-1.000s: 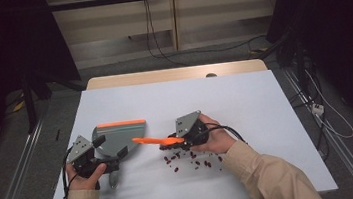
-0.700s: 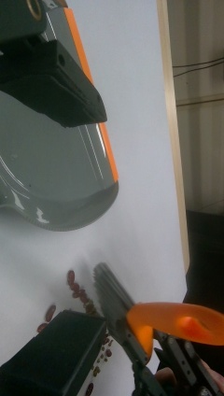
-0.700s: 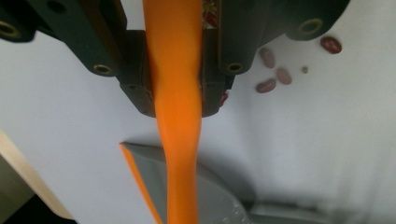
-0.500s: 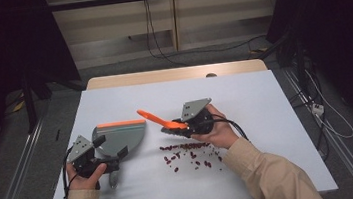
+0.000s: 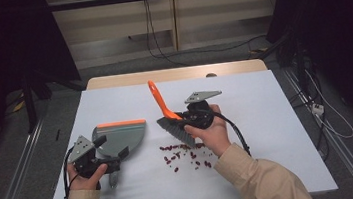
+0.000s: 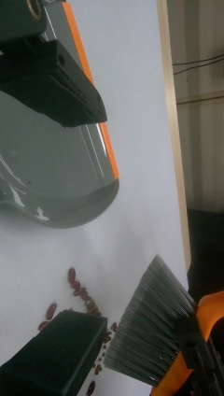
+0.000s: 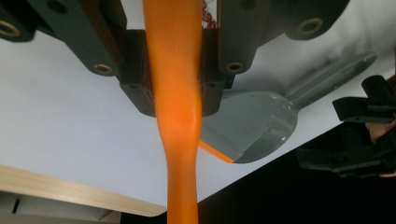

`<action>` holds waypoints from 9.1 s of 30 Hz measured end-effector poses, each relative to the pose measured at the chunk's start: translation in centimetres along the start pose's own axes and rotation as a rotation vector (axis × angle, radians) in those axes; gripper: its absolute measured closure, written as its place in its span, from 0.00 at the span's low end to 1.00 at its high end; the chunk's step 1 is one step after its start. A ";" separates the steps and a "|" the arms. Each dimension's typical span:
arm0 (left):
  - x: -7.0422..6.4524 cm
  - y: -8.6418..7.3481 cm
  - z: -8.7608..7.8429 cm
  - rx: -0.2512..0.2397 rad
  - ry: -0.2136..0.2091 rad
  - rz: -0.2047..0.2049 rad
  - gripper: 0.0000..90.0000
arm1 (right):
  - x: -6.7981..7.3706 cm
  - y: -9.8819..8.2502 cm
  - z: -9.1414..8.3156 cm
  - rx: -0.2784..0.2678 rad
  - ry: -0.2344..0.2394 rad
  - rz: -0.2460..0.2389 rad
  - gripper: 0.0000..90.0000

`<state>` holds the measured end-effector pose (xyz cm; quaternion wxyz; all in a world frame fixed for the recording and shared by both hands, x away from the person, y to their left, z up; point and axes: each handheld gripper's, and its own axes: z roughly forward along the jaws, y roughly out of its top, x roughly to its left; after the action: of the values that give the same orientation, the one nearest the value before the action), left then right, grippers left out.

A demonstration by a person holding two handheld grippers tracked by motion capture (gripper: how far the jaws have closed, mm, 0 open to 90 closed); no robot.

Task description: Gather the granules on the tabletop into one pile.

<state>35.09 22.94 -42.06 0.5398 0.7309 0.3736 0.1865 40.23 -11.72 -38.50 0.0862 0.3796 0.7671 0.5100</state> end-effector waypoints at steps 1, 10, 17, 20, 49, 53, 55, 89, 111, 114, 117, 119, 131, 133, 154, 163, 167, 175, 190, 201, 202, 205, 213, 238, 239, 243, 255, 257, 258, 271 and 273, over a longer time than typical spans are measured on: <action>0.0 0.0 0.0 0.001 0.000 0.001 0.04 | 0.0 0.0 0.1 0.002 -0.001 0.017 0.79; -0.1 0.0 0.0 0.000 -0.001 0.004 0.04 | 0.1 -0.4 0.7 0.004 0.000 0.051 0.79; -0.2 0.1 0.1 0.004 -0.001 0.012 0.04 | 0.7 -0.5 1.6 0.001 0.028 0.069 0.79; -0.2 0.1 0.1 0.000 -0.002 0.010 0.04 | 1.3 -0.6 2.2 0.001 0.043 0.085 0.79; -0.1 0.2 -0.2 -0.005 0.003 0.015 0.04 | 1.6 -3.9 4.9 0.141 -0.055 0.315 0.79; -0.1 0.2 -0.3 -0.006 0.004 0.014 0.04 | 1.2 -3.8 4.6 0.149 -0.074 0.321 0.79; -0.1 0.2 -0.3 -0.006 0.004 0.014 0.04 | 1.0 -3.8 4.4 0.151 -0.082 0.319 0.79; -0.2 0.3 0.0 -0.002 0.001 0.019 0.04 | -2.7 -5.2 -0.4 0.131 -0.183 0.421 0.79; -0.4 0.3 0.3 -0.001 -0.001 0.019 0.04 | -2.6 -3.9 -2.0 0.056 -0.109 0.460 0.79; -0.4 0.4 0.3 0.001 -0.002 0.024 0.04 | -1.6 -3.6 -1.3 0.053 -0.078 0.459 0.79; -0.4 0.4 0.2 0.000 -0.002 0.024 0.04 | -0.6 -3.8 -0.3 0.062 -0.040 0.469 0.79; -0.3 0.3 0.2 0.002 -0.002 0.021 0.04 | 0.1 -4.0 0.4 0.068 -0.010 0.485 0.79; -0.3 0.3 0.1 0.001 0.000 0.022 0.04 | -0.3 -5.6 1.5 0.142 -0.043 0.477 0.79; -0.3 0.3 0.1 -0.001 0.000 0.023 0.04 | -0.8 -5.7 1.0 0.141 -0.060 0.480 0.79; -0.4 0.4 0.0 -0.003 0.002 0.029 0.04 | -3.4 -7.1 -2.6 0.120 -0.132 0.533 0.79; -0.5 0.4 0.1 -0.003 0.004 0.029 0.04 | -4.2 -7.7 -4.1 0.117 -0.157 0.552 0.78; -0.5 0.5 0.1 -0.004 0.003 0.028 0.04 | -4.5 -7.8 -4.8 0.121 -0.170 0.552 0.78; -0.6 0.5 0.3 -0.001 0.001 0.029 0.04 | -4.5 -7.3 -4.9 0.095 -0.125 0.577 0.79; -0.4 0.4 0.3 0.002 0.002 0.023 0.04 | -6.0 -2.2 -6.2 0.015 -0.078 0.220 0.79; -0.4 0.4 0.3 0.002 0.004 0.016 0.04 | -7.0 -1.6 -4.0 0.144 -0.125 -0.237 0.79; -0.3 0.4 0.3 0.002 0.005 0.015 0.04 | -7.1 -1.6 -3.8 0.150 -0.122 -0.262 0.79; -0.3 0.3 0.3 0.005 0.010 0.015 0.04 | -7.4 -1.7 -3.3 0.159 -0.118 -0.302 0.79; -0.2 0.3 0.4 -0.005 0.009 0.001 0.04 | -8.0 -1.9 -1.9 0.187 -0.117 -0.385 0.79; -0.2 0.3 0.3 0.003 0.008 0.010 0.04 | -5.2 -2.9 -0.8 0.296 0.036 -0.623 0.79; -0.2 0.3 0.3 0.002 0.007 0.010 0.04 | -5.1 -3.0 -0.8 0.296 0.042 -0.625 0.79; -0.2 0.3 0.3 0.001 0.008 0.010 0.04 | -4.6 -3.2 -1.1 0.299 0.058 -0.636 0.79; -0.3 0.4 0.3 0.001 0.008 0.014 0.04 | -3.1 -3.8 -2.1 0.303 0.117 -0.651 0.79; -0.3 0.4 0.2 0.002 0.008 0.016 0.04 | -3.0 -4.0 -2.2 0.303 0.124 -0.655 0.79; -0.3 0.4 0.2 0.002 0.008 0.016 0.04 | -2.9 -4.0 -2.3 0.302 0.121 -0.657 0.79; -0.3 0.4 0.2 0.002 0.009 0.019 0.04 | -3.2 -3.1 -3.7 0.202 0.115 -0.584 0.79; -0.3 0.4 0.3 0.002 0.010 0.014 0.04 | -3.2 -2.7 -4.1 0.192 0.116 -0.563 0.79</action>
<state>35.19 22.44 -41.79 0.5362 0.7330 0.3714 0.1934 38.97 -17.33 -39.74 0.1438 0.1286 0.8904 0.4122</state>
